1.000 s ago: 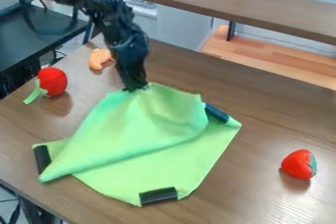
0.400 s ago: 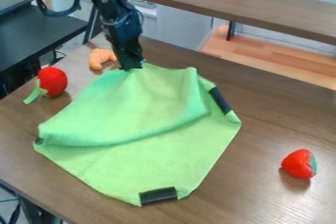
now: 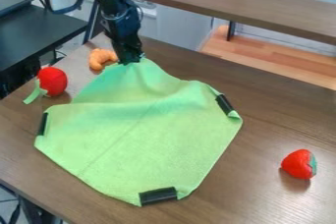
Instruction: Unfold the cloth from bottom right to top left
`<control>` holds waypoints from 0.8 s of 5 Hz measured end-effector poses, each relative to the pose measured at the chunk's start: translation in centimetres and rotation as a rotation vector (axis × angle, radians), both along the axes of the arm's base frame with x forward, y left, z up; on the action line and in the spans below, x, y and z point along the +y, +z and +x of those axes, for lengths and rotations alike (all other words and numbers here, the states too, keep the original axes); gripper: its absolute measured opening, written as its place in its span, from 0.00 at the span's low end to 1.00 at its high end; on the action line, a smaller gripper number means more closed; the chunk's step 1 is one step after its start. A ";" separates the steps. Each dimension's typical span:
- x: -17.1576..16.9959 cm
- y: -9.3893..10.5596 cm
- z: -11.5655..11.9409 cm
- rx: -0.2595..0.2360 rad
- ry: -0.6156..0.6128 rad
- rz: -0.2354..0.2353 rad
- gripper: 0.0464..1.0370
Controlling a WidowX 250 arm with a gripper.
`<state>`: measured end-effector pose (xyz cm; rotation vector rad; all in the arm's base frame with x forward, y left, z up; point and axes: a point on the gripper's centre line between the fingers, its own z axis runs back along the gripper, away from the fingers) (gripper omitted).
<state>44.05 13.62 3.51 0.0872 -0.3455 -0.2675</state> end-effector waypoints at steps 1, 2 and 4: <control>0.3 0.1 0.7 -0.021 -0.012 0.021 0.00; 0.6 0.9 1.5 -0.056 -0.039 0.059 0.00; 0.7 1.8 2.9 -0.078 -0.080 0.126 0.02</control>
